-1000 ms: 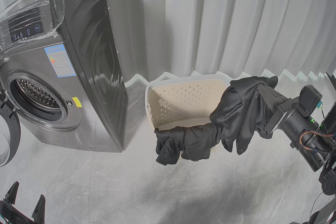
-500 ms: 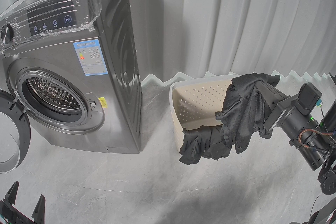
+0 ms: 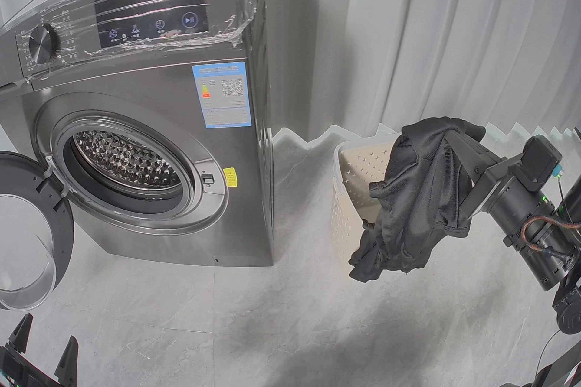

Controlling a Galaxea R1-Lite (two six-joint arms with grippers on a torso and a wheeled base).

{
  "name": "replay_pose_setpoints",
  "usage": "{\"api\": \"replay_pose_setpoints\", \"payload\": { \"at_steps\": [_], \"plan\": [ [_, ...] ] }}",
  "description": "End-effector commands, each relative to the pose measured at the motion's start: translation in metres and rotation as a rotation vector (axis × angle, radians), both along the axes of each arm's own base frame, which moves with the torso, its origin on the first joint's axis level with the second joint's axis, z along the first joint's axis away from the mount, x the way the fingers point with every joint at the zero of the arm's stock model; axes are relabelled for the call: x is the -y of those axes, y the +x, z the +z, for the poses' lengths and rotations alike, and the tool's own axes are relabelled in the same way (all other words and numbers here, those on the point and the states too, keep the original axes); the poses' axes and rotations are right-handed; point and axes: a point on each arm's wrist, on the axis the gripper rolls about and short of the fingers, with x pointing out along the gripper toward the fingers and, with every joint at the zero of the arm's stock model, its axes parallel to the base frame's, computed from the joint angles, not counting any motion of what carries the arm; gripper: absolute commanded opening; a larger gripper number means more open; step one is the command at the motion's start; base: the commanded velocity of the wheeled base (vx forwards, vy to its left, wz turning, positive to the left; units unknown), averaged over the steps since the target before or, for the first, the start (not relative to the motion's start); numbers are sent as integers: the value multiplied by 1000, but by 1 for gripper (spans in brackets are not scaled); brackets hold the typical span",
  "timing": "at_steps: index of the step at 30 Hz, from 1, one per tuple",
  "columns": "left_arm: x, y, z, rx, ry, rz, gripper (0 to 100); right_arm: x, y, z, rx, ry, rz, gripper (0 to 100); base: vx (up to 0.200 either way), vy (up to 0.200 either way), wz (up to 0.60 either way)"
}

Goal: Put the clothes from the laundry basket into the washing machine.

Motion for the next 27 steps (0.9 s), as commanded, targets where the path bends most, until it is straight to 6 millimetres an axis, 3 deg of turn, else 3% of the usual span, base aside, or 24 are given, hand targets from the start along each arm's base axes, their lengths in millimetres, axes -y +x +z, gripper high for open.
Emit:
{"api": "replay_pose_setpoints", "payload": {
  "at_steps": [1,3,18,24,27],
  "plan": [
    [0,0,-5,-1,0,0,100,-1,1,2,6,6,0,0,0,0,0],
    [0,0,-4,1,0,0,100,-1,1,2,6,6,0,0,0,0,0],
    [0,0,-5,1,-5,0,100,-3,4,-6,-24,-13,-8,0,-200,0,0],
    [0,0,-4,1,-5,0,100,-3,5,-7,-26,-15,-8,0,0,0,0],
    [0,0,-5,-1,-5,0,100,-3,5,-7,-25,-14,-8,0,0,200,0]
  ]
}}
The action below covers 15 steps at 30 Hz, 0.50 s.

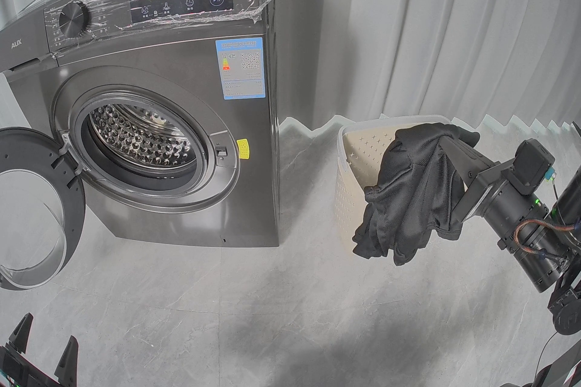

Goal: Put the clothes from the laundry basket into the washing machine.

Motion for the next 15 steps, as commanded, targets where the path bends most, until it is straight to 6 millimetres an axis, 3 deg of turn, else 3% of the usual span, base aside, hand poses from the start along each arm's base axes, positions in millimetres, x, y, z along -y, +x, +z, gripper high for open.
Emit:
{"api": "replay_pose_setpoints", "payload": {
  "at_steps": [1,15],
  "plan": [
    [0,0,-5,-1,-1,0,100,-1,1,-1,-2,-2,0,0,0,200,0],
    [0,0,-4,0,-1,0,100,-1,1,-1,-5,-2,0,0,0,200,0]
  ]
}}
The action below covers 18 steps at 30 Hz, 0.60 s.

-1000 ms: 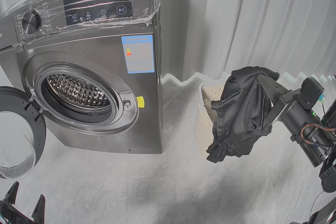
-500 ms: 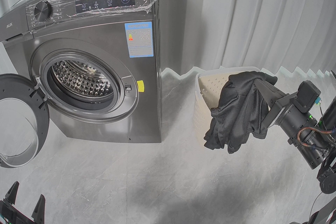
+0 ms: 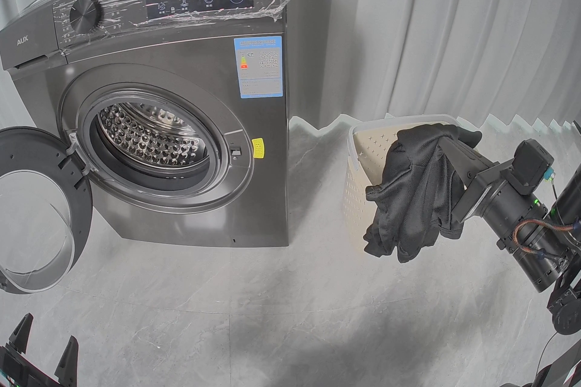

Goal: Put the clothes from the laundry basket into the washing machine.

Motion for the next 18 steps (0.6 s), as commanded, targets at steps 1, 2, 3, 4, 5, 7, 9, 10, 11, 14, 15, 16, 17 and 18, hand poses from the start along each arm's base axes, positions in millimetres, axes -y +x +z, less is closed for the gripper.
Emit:
{"api": "replay_pose_setpoints", "payload": {
  "at_steps": [1,2,3,4,5,7,9,10,11,14,15,16,17,18],
  "plan": [
    [0,0,-4,1,-1,0,100,0,0,0,-1,0,-1,0,0,200,0],
    [0,0,-5,-1,-1,0,100,0,0,-1,-2,-1,-1,0,0,200,0],
    [0,0,-5,-1,-1,0,100,0,0,0,-1,0,-1,0,0,200,0],
    [0,0,-4,1,-1,0,100,0,0,-1,-2,-1,-1,0,0,200,0],
    [0,0,-4,1,-1,0,100,0,0,-1,-2,-1,1,0,0,200,0],
    [0,0,-4,1,-1,0,100,0,0,-1,-4,-3,1,0,0,200,0],
    [0,0,-4,1,-1,0,100,0,0,-2,-8,-6,2,0,0,200,0],
    [0,0,-4,1,-1,0,100,0,-1,-3,-10,-8,2,0,0,200,0],
    [0,0,-4,1,-1,0,100,0,-1,-3,-10,-8,2,0,0,200,0],
    [0,0,-4,1,-1,0,100,0,-1,-3,-8,-8,10,0,0,200,0],
    [0,0,-5,-2,-1,0,100,-1,-2,-2,-6,-6,11,0,0,200,0],
    [0,0,-4,1,-1,0,100,-2,-2,-2,-6,-6,16,0,0,200,0],
    [0,0,-5,-1,-1,0,100,-2,-2,-2,-5,-5,19,0,0,200,0],
    [0,0,-4,1,-1,0,100,-2,-2,-2,-3,-4,19,0,0,200,0]
  ]
}}
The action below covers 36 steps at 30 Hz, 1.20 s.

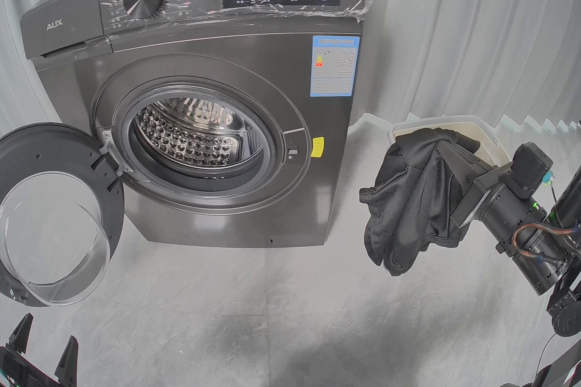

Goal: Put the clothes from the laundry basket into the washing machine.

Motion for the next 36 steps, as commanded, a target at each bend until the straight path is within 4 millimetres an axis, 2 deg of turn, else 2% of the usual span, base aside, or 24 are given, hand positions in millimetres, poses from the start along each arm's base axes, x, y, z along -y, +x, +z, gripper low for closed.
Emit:
{"api": "replay_pose_setpoints", "payload": {
  "at_steps": [1,9,15,30,36],
  "plan": [
    [0,0,-5,0,-1,0,100,-1,-1,1,5,4,6,0,0,0,0],
    [0,0,-5,-1,-4,0,100,0,0,0,0,2,-4,0,0,0,0],
    [0,0,-4,0,-2,0,100,1,1,1,1,2,-12,0,-200,0,0],
    [0,0,-4,0,-1,0,100,0,2,-2,-12,3,-11,0,0,0,0],
    [0,0,-4,0,-2,0,100,0,3,-3,-14,4,-11,0,0,200,0]
  ]
}}
